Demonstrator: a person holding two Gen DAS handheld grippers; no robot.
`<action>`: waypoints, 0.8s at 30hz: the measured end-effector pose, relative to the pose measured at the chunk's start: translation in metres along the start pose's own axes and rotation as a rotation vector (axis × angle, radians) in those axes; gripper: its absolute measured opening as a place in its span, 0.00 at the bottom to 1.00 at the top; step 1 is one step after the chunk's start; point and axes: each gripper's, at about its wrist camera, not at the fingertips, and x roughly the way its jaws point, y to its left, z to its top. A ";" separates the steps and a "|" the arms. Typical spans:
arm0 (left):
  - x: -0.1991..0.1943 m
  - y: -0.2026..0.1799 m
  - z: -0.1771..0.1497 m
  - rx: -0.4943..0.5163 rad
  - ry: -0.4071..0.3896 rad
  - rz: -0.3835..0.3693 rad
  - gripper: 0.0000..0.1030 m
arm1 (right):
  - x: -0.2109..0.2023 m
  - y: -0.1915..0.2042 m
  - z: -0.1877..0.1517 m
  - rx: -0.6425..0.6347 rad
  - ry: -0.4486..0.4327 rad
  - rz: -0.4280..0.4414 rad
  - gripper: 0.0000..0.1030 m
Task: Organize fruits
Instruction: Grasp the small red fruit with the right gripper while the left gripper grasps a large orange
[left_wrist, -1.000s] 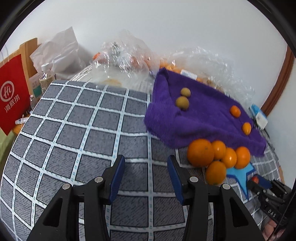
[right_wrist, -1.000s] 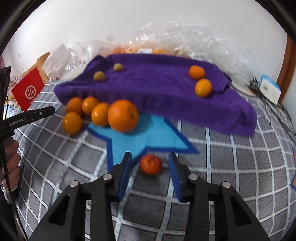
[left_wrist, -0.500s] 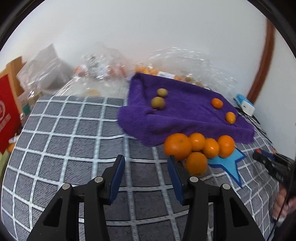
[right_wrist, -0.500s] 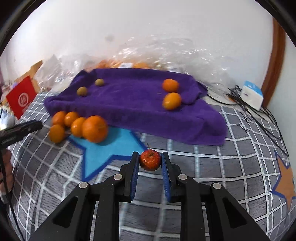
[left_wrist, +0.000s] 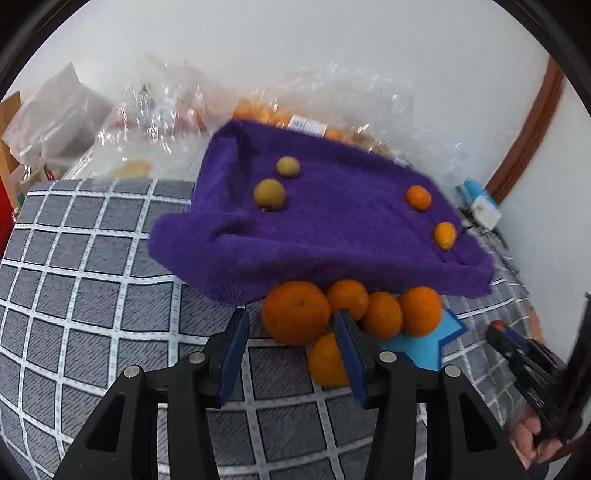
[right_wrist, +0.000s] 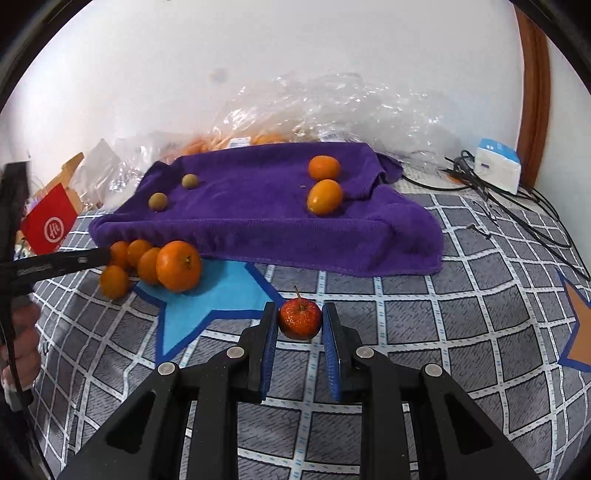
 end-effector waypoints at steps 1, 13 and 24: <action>0.006 -0.001 0.002 -0.002 0.021 -0.001 0.45 | -0.001 0.001 0.000 -0.004 -0.005 0.006 0.23; -0.011 0.015 -0.008 -0.032 0.012 -0.007 0.38 | -0.002 0.000 -0.002 0.005 -0.008 -0.004 0.23; -0.010 0.030 -0.027 -0.027 -0.041 -0.044 0.44 | 0.002 0.002 -0.003 -0.001 0.013 -0.019 0.23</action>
